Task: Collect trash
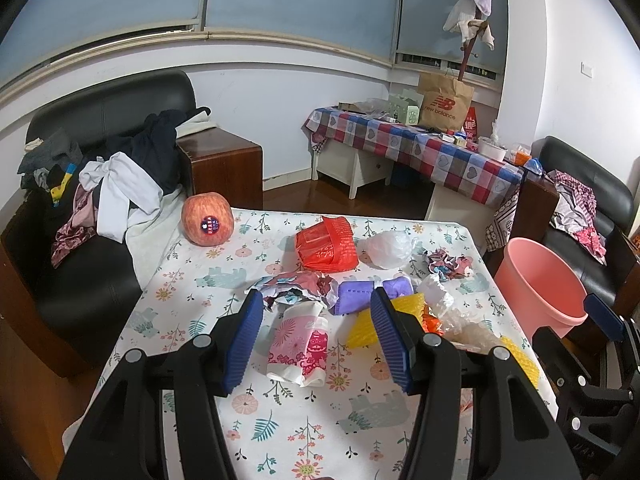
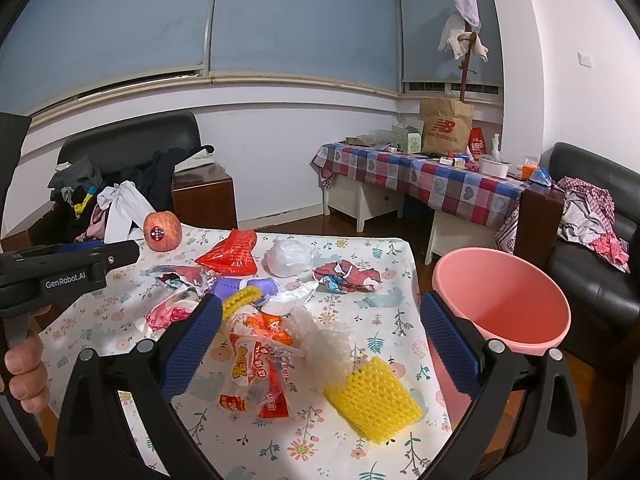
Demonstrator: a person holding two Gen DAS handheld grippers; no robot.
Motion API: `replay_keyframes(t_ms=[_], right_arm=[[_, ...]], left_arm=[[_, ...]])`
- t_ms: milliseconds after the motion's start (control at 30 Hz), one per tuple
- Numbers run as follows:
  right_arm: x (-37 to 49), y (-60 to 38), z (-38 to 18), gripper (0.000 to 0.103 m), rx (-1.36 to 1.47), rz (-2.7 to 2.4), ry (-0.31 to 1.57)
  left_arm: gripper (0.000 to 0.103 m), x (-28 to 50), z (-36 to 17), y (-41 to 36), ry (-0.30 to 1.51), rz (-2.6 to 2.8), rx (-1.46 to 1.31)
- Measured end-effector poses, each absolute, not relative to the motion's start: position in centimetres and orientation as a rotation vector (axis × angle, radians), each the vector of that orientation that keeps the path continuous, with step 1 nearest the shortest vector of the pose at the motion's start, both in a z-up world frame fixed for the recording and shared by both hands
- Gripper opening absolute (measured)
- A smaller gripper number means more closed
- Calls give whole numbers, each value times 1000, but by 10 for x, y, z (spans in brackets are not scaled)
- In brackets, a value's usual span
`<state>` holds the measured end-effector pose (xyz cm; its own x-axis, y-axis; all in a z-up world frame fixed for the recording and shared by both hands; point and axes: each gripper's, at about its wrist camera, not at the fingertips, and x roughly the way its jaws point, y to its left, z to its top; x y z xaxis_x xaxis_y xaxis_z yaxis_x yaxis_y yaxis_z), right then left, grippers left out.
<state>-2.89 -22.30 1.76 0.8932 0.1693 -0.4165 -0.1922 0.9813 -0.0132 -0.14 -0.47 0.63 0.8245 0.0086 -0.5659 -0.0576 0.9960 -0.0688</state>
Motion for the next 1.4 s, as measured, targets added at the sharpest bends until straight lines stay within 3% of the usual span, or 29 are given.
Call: replay_keyframes(t_ms=[1400], right_arm=[[-28, -238, 20, 100, -28, 166, 419]], left_arm=[[56, -2, 13, -8, 595, 29, -83]])
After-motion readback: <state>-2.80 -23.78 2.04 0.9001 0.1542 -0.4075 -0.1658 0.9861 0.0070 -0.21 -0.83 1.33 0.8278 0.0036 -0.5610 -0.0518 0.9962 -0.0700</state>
